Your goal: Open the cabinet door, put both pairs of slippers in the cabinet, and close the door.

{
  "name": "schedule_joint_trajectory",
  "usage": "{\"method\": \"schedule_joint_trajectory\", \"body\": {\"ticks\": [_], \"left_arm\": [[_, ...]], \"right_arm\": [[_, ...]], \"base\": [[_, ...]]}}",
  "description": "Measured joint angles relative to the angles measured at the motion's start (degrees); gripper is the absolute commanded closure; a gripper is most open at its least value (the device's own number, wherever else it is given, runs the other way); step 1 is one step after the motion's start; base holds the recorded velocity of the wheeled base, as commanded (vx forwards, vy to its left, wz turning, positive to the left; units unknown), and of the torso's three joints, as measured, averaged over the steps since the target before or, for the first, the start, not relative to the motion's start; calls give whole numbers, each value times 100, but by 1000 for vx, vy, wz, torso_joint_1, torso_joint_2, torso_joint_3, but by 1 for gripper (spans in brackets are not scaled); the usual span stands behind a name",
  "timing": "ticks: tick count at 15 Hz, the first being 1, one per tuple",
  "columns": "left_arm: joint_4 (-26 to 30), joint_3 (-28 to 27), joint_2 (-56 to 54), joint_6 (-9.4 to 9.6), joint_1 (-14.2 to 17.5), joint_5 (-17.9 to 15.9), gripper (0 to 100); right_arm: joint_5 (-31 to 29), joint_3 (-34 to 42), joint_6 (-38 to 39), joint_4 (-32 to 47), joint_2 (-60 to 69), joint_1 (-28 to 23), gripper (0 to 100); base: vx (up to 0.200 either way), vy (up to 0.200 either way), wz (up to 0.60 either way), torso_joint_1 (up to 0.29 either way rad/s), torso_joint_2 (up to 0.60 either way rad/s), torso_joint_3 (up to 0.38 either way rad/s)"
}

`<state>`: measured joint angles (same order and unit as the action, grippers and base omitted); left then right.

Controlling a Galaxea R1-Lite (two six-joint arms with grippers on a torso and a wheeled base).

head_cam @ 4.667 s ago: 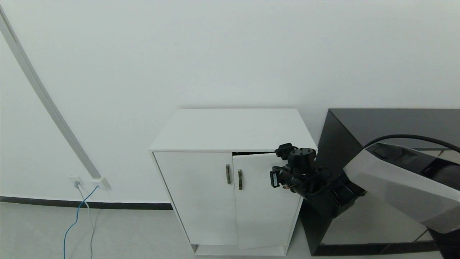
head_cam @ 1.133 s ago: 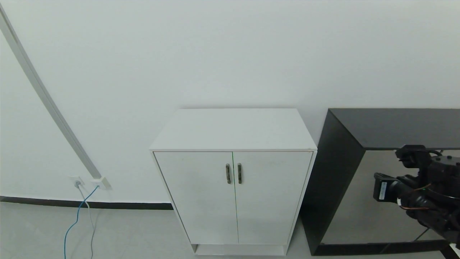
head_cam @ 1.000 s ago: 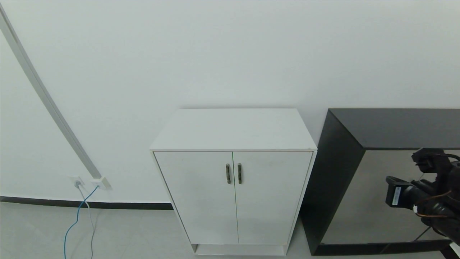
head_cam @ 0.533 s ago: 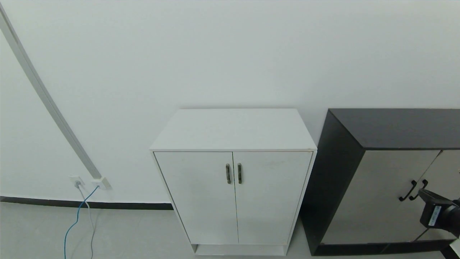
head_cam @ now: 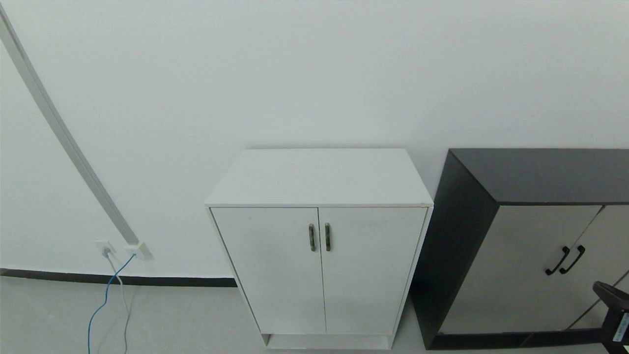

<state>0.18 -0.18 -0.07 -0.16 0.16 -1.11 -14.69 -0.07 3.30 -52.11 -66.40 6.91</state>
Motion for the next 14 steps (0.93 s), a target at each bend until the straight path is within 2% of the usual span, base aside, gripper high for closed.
{"method": "schedule_joint_trajectory", "body": {"ticks": [4, 8, 11, 14], "left_arm": [[0, 0, 0, -5, 0, 5, 100], [0, 0, 0, 0, 0, -1, 100], [-2, 0, 0, 0, 0, 0, 100], [0, 0, 0, 0, 0, 0, 100]], "right_arm": [[208, 7, 2, 1202, 973, 0, 100], [429, -22, 11, 2758, 2338, 5, 100], [756, -111, 13, 3917, 3446, 6, 100], [1157, -163, 13, 4598, 4403, 22, 100]], "base": [[0, 0, 0, 0, 0, 0], [0, 0, 0, 0, 0, 0], [0, 0, 0, 0, 0, 0], [0, 0, 0, 0, 0, 0]]}}
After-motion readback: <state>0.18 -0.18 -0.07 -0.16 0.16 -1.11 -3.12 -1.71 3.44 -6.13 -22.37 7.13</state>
